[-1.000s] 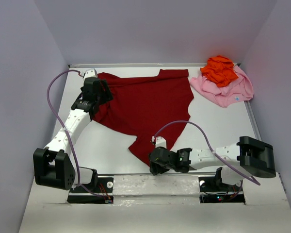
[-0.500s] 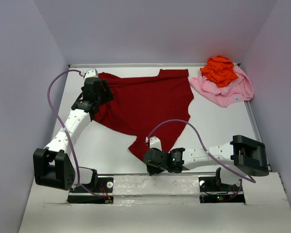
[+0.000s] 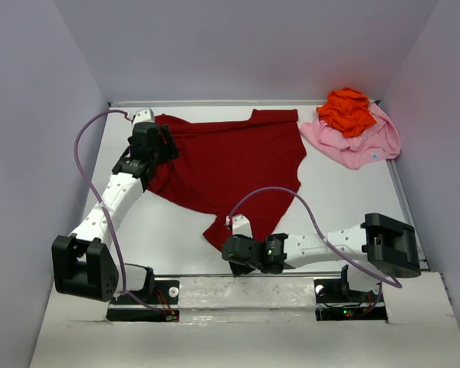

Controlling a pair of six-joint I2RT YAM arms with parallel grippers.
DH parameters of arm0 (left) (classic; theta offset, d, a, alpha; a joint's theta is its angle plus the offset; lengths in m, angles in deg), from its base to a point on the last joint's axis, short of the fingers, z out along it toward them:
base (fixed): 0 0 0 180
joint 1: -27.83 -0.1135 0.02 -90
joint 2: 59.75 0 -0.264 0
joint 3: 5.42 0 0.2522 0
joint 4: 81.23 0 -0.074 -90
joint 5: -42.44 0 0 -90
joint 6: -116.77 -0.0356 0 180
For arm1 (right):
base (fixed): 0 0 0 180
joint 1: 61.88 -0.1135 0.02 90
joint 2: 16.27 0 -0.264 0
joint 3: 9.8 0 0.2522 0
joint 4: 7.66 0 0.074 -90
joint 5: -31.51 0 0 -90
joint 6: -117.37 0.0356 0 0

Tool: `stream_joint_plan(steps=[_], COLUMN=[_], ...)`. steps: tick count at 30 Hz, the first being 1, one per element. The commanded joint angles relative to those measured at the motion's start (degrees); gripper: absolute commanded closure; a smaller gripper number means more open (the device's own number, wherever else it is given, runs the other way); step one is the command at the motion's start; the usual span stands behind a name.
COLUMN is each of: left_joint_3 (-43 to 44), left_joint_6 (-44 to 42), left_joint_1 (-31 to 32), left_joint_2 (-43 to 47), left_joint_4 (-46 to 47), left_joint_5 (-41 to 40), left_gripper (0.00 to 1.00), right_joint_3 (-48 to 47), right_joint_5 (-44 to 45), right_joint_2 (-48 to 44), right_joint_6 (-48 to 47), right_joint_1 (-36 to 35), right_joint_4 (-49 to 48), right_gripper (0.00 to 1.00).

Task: Fold and stack the t-shirts
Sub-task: Flatten out the 1/3-folded T-shirt at the center of the board.

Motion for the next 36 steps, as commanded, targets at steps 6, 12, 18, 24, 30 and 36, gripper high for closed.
stream_joint_plan(steps=[6,12,18,24,30,36], left_joint_3=[-0.6,-0.5,-0.5,-0.5,-1.0,1.1], left_joint_6=[-1.0,-0.9,-1.0,-1.0,0.1,2.3], left_joint_1=[0.8,1.2,1.2,1.3,1.4,1.4], left_joint_2=[2.4,2.6,2.6,2.6,0.9,-13.0], left_joint_4=[2.0,1.8,1.8,1.8,1.3,-2.4], left_joint_5=[-0.2,-1.1,-1.2,-1.8,-1.8,-4.2], left_gripper=[0.23,0.23,0.23,0.23,0.23,0.24], right_joint_3=[-1.2,0.5,2.5,3.6,2.7,-0.5], right_joint_5=[3.9,2.1,1.9,2.8,7.8,13.2], right_joint_2=[8.3,8.8,6.7,4.2,-2.0,-5.7], right_joint_6=[-0.1,0.4,0.8,0.8,-0.3,-1.3], right_joint_1=[-0.7,-0.7,-0.7,-0.7,-0.7,-0.7], right_joint_4=[-2.0,-4.2,-5.0,-4.7,-0.4,2.2], right_gripper=[0.44,0.53,0.98,1.0,1.0,1.0])
